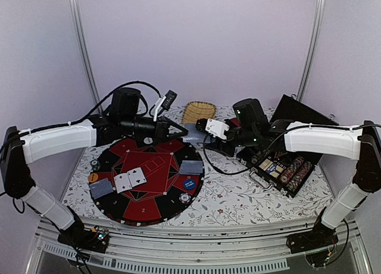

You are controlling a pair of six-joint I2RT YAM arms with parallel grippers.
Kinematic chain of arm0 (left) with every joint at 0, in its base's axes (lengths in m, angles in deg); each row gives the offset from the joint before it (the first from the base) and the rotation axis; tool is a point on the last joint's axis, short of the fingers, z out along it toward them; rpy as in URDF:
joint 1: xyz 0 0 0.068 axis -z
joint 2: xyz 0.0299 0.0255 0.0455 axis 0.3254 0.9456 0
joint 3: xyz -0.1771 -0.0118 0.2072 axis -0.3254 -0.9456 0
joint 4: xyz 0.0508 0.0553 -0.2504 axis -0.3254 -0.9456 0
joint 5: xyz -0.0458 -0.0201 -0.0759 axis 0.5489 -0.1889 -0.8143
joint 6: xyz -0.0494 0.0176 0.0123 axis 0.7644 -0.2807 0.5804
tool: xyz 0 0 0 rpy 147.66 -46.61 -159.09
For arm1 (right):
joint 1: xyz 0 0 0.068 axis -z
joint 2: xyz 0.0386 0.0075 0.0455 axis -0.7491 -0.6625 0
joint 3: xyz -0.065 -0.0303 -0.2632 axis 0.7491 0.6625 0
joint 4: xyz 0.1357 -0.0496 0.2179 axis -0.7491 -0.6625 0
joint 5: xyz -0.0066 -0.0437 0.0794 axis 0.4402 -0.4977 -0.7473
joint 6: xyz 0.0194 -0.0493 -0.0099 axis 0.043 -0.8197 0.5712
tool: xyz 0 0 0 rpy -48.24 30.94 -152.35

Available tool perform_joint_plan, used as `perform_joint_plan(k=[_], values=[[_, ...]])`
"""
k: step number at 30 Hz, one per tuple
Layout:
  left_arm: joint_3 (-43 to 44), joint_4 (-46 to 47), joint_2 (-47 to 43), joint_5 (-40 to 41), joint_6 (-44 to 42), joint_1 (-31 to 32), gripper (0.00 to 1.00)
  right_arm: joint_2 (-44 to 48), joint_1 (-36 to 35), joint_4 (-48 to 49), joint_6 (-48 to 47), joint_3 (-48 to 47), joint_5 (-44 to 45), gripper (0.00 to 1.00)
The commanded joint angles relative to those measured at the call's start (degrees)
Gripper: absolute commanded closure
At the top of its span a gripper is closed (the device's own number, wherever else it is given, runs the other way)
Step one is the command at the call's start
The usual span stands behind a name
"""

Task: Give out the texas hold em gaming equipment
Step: Pick up the poker card from the face-down deck piles, then flop the poker card into the community card area.

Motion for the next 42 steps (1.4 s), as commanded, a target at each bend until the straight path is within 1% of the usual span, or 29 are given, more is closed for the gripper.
perform_joint_plan(k=[1, 5, 7, 8, 10, 12, 14, 16, 18, 20, 23, 26, 28, 29, 30, 35, 39, 42], values=[[1.04, -4.44, -4.21, 1.37, -3.67, -0.57, 1.00, 2.15, 2.16, 1.35, 1.17, 0.90, -0.20, 0.55], [2.90, -10.78, -5.31, 2.67, -5.50, -2.43, 1.00, 2.28, 3.64, 1.21, 1.64, 1.33, 0.29, 0.55], [4.59, -16.59, -6.16, 6.26, -7.21, -4.34, 1.00, 2.59, 4.67, 0.98, 1.92, 1.70, 0.57, 0.55], [5.53, -19.91, -7.04, 9.45, -8.48, -5.22, 1.00, 2.88, 5.45, 0.90, 2.08, 1.91, 0.88, 0.55], [7.20, -26.38, -8.53, 18.49, -11.74, -6.64, 1.00, 3.48, 6.34, 0.63, 2.14, 2.35, 1.61, 0.55], [7.68, -31.07, -9.28, 29.50, -14.89, -7.00, 1.00, 4.18, 6.94, 0.15, 2.10, 2.62, 1.96, 0.55], [7.79, -33.92, -8.37, 40.35, -16.60, -7.00, 1.00, 4.88, 7.21, -0.16, 1.91, 2.81, 2.19, 0.55], [7.75, -36.31, -5.63, 49.68, -17.35, -6.92, 1.00, 5.42, 7.32, -0.37, 1.72, 3.03, 2.31, 0.55], [7.37, -37.83, -1.83, 57.54, -17.40, -6.63, 1.00, 5.68, 7.35, -0.79, 1.71, 3.12, 2.34, 0.55], [6.81, -38.21, 2.14, 63.37, -17.27, -5.49, 1.00, 5.90, 7.34, -0.95, 1.71, 3.47, 2.55, 0.55], [6.65, -37.52, 7.26, 72.08, -17.42, -1.97, 1.00, 6.19, 7.38, -1.00, 1.71, 3.73, 2.50, 0.55], [5.39, -32.81, 10.41, 76.36, -19.93, 2.11, 1.00, 6.44, 7.38, -1.10, 1.66, 3.71, 2.28, 0.55], [4.23, -29.13, 12.37, 77.81, -22.80, 4.78, 1.00, 6.64, 7.33, -1.20, 1.62, 3.65, 2.21, 0.55], [4.05, -28.84, 12.95, 78.60, -23.24, 5.47, 1.00, 6.73, 7.36, -1.27, 1.54, 3.65, 2.22, 0.55], [4.11, -29.16, 14.12, 78.81, -23.49, 5.95, 1.00, 6.82, 7.38, -1.33, 1.49, 3.63, 2.16, 0.55], [4.88, -37.15, 20.18, 81.41, -19.42, 7.31, 1.00, 7.45, 7.34, -1.54, 1.47, 3.88, 2.21, 0.55], [4.29, -39.86, 21.78, 78.68, -17.58, 9.19, 1.00, 7.59, 7.36, -1.54, 1.35, 4.03, 2.27, 0.55], [3.75, -39.73, 21.84, 73.98, -16.69, 10.00, 1.00, 7.64, 7.31, -1.48, 1.44, 4.05, 2.08, 0.55]])
